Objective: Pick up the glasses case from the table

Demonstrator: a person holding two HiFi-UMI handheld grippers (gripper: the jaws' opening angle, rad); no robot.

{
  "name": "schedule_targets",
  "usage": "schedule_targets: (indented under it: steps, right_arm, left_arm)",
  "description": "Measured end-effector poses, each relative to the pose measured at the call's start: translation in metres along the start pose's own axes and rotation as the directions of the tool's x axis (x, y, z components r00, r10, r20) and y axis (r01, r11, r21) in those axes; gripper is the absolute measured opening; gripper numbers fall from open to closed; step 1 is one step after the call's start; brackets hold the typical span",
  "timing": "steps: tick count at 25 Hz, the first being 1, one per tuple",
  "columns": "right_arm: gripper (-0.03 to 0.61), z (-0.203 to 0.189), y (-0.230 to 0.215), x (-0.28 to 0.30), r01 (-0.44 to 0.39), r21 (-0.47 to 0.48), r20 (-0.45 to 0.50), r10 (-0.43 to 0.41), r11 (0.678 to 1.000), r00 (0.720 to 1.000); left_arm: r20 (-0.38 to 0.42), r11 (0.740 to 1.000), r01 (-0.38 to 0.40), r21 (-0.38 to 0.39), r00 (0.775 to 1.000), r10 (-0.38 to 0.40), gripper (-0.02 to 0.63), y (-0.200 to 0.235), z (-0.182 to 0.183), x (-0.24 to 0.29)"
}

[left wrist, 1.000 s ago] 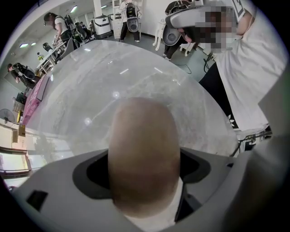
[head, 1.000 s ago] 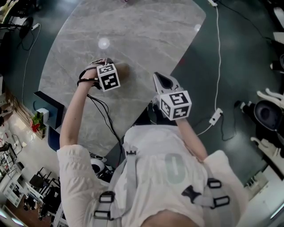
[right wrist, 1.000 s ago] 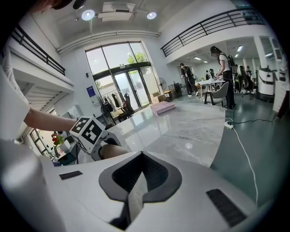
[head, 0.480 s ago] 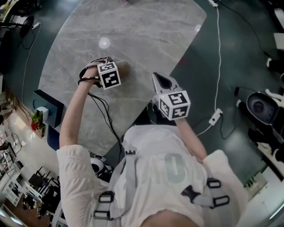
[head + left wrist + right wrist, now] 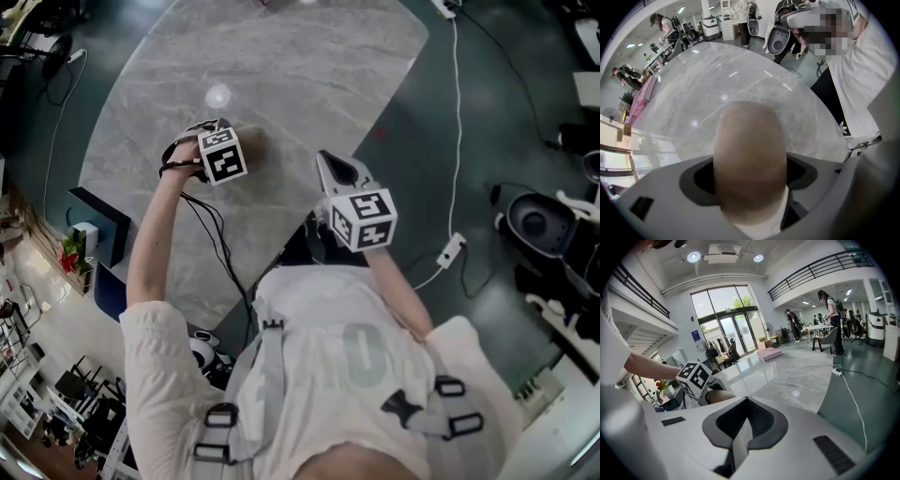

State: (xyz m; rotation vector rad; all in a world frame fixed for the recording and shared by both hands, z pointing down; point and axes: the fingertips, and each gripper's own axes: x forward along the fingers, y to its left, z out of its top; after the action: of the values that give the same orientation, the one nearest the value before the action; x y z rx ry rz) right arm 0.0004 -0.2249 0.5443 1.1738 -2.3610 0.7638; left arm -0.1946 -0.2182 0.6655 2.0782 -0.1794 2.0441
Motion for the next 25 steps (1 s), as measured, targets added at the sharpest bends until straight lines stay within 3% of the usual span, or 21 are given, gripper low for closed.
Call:
schedule_targets:
  steps: [3, 6, 9, 12, 18, 22, 25]
  right_arm:
    - [0.002, 0.007, 0.001, -0.002, -0.002, -0.012, 0.018, 0.002, 1.0, 1.0]
    - [0.002, 0.018, 0.004, -0.005, -0.006, -0.033, 0.042, 0.007, 0.999, 0.999]
    - [0.002, 0.03, 0.009, -0.008, -0.013, -0.055, 0.071, 0.017, 0.998, 0.997]
    - [0.002, 0.043, 0.014, -0.013, -0.021, -0.084, 0.104, 0.03, 0.996, 0.994]
    - [0.002, 0.081, 0.024, -0.021, -0.039, -0.15, 0.176, 0.066, 0.988, 0.982]
    - [0.002, 0.099, 0.027, -0.028, -0.045, -0.185, 0.214, 0.085, 0.982, 0.973]
    - [0.002, 0.104, 0.032, -0.037, -0.042, -0.203, 0.233, 0.09, 0.978, 0.968]
  left_arm:
    - [0.036, 0.997, -0.033, -0.068, 0.999, 0.035, 0.387, 0.005, 0.004, -0.015]
    - [0.088, 0.984, -0.123, -0.126, 0.987, 0.135, 0.387, 0.019, 0.014, -0.047]
    - [0.156, 0.953, -0.205, -0.222, 0.958, 0.242, 0.387, 0.032, 0.025, -0.087]
    - [0.215, 0.901, -0.264, -0.346, 0.912, 0.35, 0.387, 0.037, 0.033, -0.129]
    - [0.3, 0.744, -0.283, -0.606, 0.785, 0.543, 0.387, 0.026, 0.039, -0.202]
    - [0.306, 0.596, -0.221, -0.772, 0.693, 0.653, 0.387, 0.008, 0.037, -0.231]
    - [0.307, 0.479, -0.13, -0.868, 0.617, 0.724, 0.387, -0.013, 0.032, -0.249]
